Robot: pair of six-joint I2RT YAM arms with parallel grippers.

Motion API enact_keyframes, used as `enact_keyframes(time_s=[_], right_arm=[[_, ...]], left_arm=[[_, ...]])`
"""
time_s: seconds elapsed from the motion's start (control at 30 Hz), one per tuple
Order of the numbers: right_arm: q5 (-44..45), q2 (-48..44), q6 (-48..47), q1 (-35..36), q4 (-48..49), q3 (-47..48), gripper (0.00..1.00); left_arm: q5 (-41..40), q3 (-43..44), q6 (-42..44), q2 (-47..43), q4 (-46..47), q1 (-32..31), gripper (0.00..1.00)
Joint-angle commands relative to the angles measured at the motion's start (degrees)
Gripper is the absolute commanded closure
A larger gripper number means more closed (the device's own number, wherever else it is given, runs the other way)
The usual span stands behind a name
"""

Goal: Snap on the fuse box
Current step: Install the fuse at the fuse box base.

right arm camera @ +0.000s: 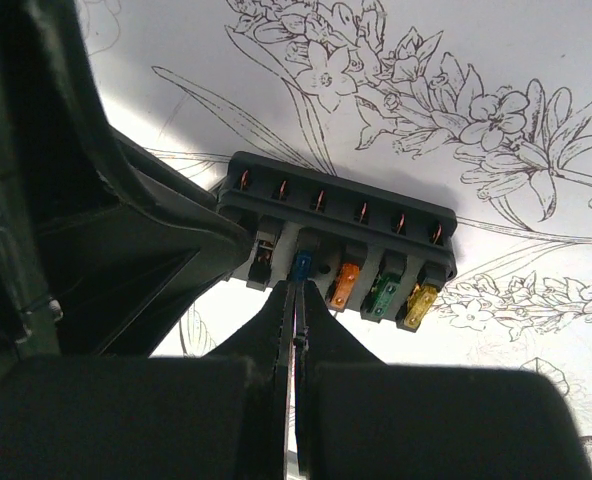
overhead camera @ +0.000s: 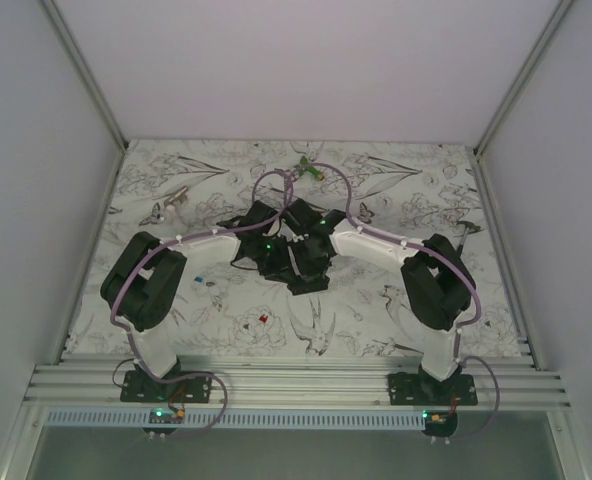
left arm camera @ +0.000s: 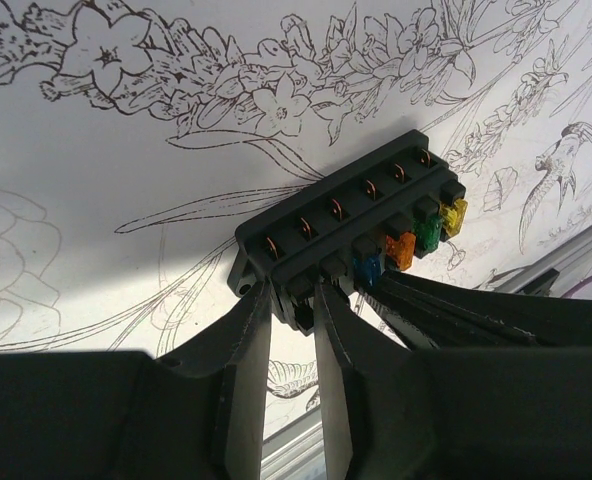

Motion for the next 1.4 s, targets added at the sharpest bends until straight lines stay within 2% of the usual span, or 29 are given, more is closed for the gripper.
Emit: enact_keyframes(time_s=[0.0,0.23,0.37,0.5,0.7,0.93,1.03,1.13,1.37], right_arm=[[0.43,11.00,-0.04,3.45,3.61,-3.50,1.00],[3.22,13.89,-1.28,3.40,3.98,-4.41,1.00],[6.13,9.77,-3.02,2.70,4.05,-4.69,1.00],[8.81,3.67,-6.42,1.37,2.92,-4.47,1.00],[9.74,-1.70,-9.69,0.79,1.99,-3.69,0.98],[7.40,-8.64,-10.38,0.83,5.75,-5.23,0.72],[7.40,-12.47,-10.44,0.76,8.07,-7.22,0.65],[9.29,-16.11,-9.64,0.16,10.84,-10.22,0.62],[13.39,-24.02,-5.25,-4.25,15.96,-19.51,0.38]], left_arm=[[2.72,-1.82,-1.95,2.59,4.68,-2.41,0.76],[2.16,-2.57,-2.77,2.40,6.04,-2.51,0.76],[0.83,-2.70,-2.07,0.46,6.04,-1.82,0.75],[-1.76,-3.16,-0.70,-3.48,5.10,-0.59,0.69],[-8.38,-3.60,3.28,-11.07,-1.63,0.02,0.59],[-13.71,-5.57,7.83,-18.62,-13.56,-0.05,0.50],[-14.36,-6.50,8.59,-20.21,-17.83,-0.83,0.48],[-15.63,-7.02,9.43,-20.70,-21.11,-2.42,0.48],[-19.60,-5.16,11.81,-18.44,-26.70,-8.34,0.46]])
